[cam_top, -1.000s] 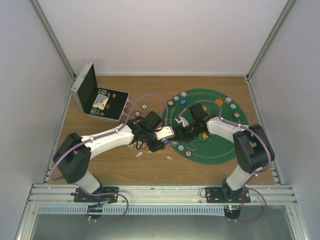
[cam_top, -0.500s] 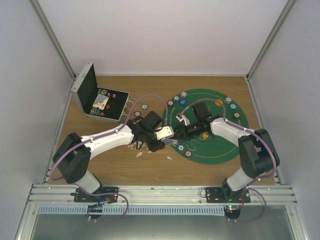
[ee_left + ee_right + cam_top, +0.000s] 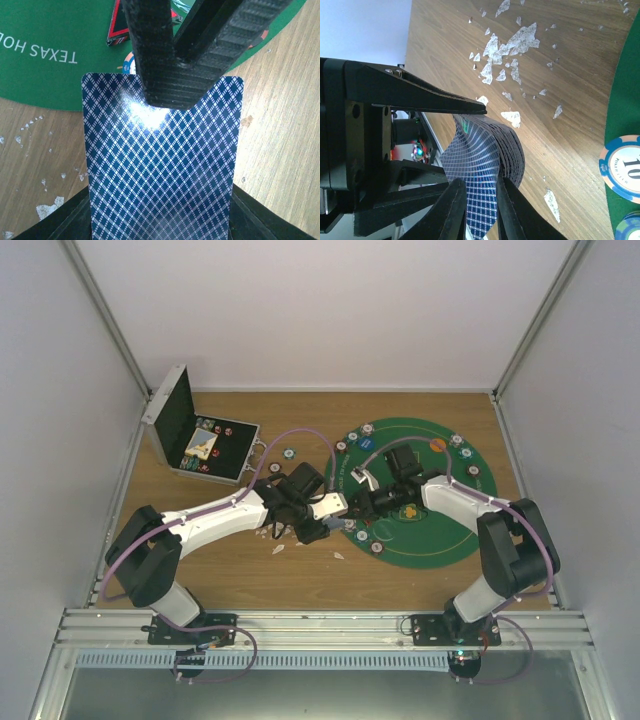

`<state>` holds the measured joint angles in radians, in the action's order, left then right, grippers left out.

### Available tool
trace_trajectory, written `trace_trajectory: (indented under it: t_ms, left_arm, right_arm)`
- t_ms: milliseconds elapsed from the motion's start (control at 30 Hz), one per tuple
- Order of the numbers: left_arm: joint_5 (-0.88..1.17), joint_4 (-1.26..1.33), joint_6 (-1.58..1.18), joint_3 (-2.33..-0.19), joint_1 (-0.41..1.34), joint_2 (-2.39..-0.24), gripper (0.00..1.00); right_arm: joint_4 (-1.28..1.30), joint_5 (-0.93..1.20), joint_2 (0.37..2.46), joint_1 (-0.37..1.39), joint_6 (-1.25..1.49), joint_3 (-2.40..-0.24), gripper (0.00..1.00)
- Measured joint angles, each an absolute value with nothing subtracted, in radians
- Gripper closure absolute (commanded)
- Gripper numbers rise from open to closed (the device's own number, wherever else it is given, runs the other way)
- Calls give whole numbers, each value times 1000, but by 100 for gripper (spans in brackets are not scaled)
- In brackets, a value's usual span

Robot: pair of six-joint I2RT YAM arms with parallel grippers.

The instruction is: Distribute texas hold em gaming equipment

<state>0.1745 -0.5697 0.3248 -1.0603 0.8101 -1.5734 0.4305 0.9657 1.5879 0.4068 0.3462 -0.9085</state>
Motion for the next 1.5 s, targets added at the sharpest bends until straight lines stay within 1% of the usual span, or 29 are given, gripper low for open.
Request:
trace_trajectory:
  t_ms: [333, 700, 1233, 1267, 1333, 1367, 1433, 1500]
  left_arm:
    - [174, -574, 325, -1060, 810, -1573, 43]
    - [171, -576, 326, -1060, 819, -1572, 43]
    - [171, -574, 326, -1060, 824, -1571, 43]
    - [171, -574, 326, -1060, 824, -1571, 43]
    - [171, -574, 326, -1060, 824, -1570, 43]
    - [171, -574, 326, -1060, 824, -1570, 43]
    - [171, -574, 326, -1060, 824, -1568, 43]
    - [170, -573, 326, -1060, 824, -1565, 43]
  right_arm:
    - [435, 925, 1591, 410, 352, -904, 99]
    - [429, 897, 1588, 411, 368, -883, 100]
    - [427, 869, 1530, 386, 382, -847, 99]
    - [427, 869, 1529, 385, 382, -847, 99]
    - [426, 871, 1527, 384, 382, -847, 89]
    - [426, 872, 1526, 383, 383, -847, 83]
    - [422, 877, 1524, 381, 390, -842, 74]
    - [418, 884, 1524, 380, 396, -837, 70]
